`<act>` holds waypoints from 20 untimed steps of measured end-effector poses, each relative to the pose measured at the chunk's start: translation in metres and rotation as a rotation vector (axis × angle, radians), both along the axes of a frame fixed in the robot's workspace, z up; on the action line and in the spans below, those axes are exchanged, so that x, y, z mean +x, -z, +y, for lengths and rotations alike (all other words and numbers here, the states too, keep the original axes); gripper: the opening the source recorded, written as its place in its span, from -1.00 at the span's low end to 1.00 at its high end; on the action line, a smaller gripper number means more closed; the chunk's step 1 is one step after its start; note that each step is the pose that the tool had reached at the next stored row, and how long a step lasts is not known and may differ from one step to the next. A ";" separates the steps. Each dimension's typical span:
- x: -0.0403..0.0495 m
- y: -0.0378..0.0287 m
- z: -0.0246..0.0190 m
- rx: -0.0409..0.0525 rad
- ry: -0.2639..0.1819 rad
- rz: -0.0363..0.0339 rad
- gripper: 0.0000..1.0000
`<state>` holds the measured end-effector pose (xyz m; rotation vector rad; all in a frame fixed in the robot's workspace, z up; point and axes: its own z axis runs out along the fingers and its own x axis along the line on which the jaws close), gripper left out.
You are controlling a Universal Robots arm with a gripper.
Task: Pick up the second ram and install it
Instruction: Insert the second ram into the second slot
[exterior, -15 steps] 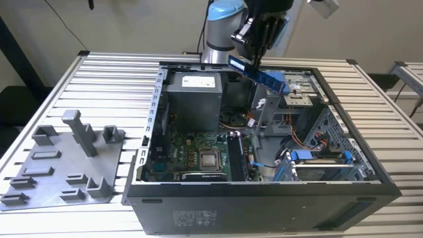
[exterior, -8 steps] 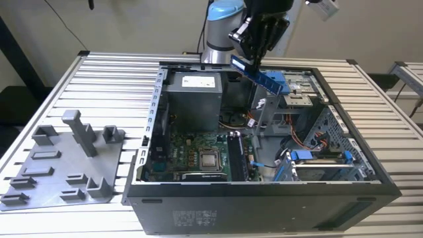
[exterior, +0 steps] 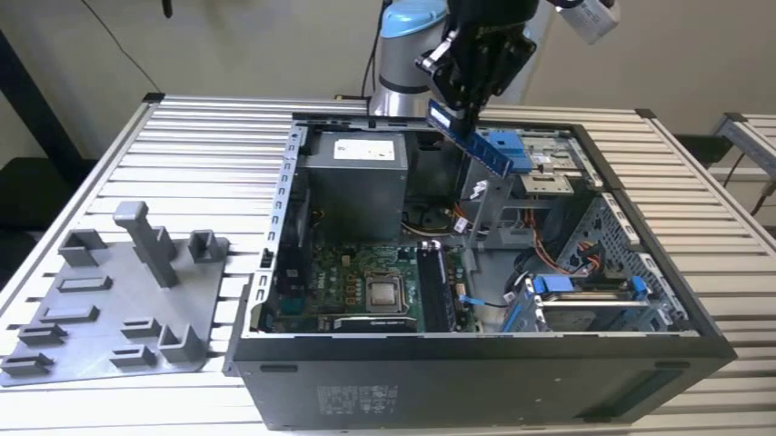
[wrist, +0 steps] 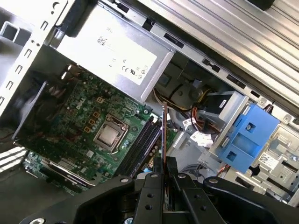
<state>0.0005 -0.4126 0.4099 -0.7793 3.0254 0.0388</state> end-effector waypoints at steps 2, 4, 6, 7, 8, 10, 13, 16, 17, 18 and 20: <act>0.0000 0.0002 0.0000 0.0000 0.032 0.0000 -0.72; 0.0000 0.0004 0.0000 0.0000 0.062 0.0000 -0.72; 0.0000 0.0006 0.0000 0.0001 0.093 0.0000 -0.72; 0.0000 0.0007 0.0000 0.0001 0.108 0.0000 -0.72; 0.0000 0.0008 0.0000 0.0001 0.124 0.0000 -0.72; 0.0000 0.0010 0.0000 0.0001 0.155 0.0000 -0.72; 0.0000 0.0013 0.0000 0.0001 0.201 0.0000 -0.72; 0.0000 0.0015 0.0000 -0.0001 0.247 0.0000 -0.72; 0.0000 0.0016 0.0000 -0.0001 0.262 0.0000 -0.72; 0.0000 0.0016 0.0000 0.0000 0.276 0.0000 -0.72; 0.0000 0.0018 0.0000 0.0000 0.305 0.0000 -0.72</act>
